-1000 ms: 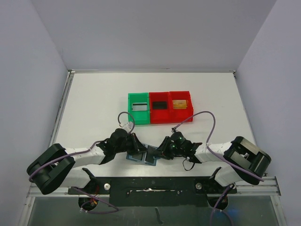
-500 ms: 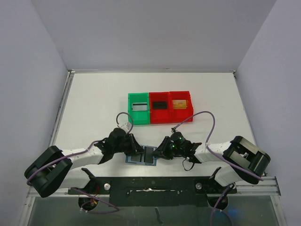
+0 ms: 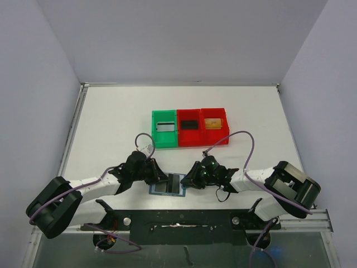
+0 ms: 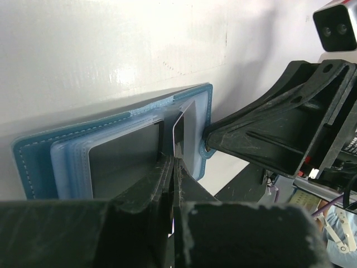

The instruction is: Take the credit cards out of the card holder

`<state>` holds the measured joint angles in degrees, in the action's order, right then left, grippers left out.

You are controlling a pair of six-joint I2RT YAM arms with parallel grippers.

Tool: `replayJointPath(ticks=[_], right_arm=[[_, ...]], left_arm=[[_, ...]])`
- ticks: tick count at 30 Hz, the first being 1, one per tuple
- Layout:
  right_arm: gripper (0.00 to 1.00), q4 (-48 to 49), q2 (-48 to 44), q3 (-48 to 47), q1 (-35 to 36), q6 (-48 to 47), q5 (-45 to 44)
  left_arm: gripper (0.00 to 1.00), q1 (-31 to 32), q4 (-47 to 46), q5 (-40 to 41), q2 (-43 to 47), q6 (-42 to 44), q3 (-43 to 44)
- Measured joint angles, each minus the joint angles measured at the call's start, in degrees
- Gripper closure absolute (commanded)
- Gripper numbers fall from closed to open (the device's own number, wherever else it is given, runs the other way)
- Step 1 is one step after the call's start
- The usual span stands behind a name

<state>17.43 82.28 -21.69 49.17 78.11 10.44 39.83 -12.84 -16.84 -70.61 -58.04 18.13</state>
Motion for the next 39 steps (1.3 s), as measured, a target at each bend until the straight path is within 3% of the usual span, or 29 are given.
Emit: replayJointPath(ticks=[11,20,24,29,32,36,39], right_arm=[[0.68,-12.20,-0.33,-9.49,0.37,-10.05,-2.29],[0.69,-10.80,3.17,-9.66,0.44,-9.29,-0.50],[0.71,-5.70,5.35,-9.09,0.90,-7.37,1.25],[0.71,-2.54,6.23,-8.22,1.18,-5.68,1.68],[0.71,0.15,6.23,-6.82,1.11,-4.76,1.95],[0.71,2.21,6.23,-5.70,1.11,-3.82,2.16],[0.71,2.51,6.23,-5.53,1.09,-3.48,2.16]], left_arm=[[1.00,-0.31,0.22,-0.83,0.00,0.31,0.00],[1.00,-0.81,0.02,-1.70,-0.11,0.22,0.00],[0.88,-1.03,-1.86,-2.60,-0.13,-0.31,-1.18],[0.84,-1.07,-4.72,-5.01,-0.68,-1.97,-3.21],[0.87,-1.07,-6.49,-6.54,-1.01,-2.91,-3.54],[1.00,-1.11,-7.02,-7.45,-1.25,-3.17,-3.52],[1.00,-1.27,-6.23,-7.37,-1.22,-2.80,-3.52]])
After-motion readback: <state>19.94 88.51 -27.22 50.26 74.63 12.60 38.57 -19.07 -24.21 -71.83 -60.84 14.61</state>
